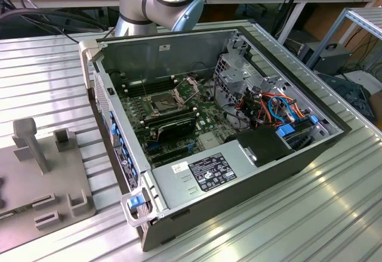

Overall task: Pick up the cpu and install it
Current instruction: 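Reach for the cpu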

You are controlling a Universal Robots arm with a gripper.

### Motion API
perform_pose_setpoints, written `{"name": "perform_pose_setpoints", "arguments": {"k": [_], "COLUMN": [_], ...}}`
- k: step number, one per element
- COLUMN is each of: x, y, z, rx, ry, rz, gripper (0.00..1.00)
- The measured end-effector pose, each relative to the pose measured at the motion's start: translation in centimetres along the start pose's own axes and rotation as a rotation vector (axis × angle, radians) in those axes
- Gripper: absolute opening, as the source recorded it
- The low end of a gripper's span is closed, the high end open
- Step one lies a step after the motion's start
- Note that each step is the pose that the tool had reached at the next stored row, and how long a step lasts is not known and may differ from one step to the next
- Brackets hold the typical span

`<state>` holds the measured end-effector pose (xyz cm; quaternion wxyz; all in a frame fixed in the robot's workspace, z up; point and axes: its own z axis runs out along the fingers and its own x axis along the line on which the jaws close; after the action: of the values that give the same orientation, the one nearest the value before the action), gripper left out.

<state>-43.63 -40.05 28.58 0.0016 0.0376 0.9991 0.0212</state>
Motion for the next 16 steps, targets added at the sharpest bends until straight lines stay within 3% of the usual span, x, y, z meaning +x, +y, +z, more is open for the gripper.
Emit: {"name": "perform_pose_setpoints", "arguments": {"k": [16], "x": [-0.05], "y": [-0.75], "z": [0.03], "rx": [0.0001], "ry": [0.0002], "rz": [0.0], "gripper": [0.11]}}
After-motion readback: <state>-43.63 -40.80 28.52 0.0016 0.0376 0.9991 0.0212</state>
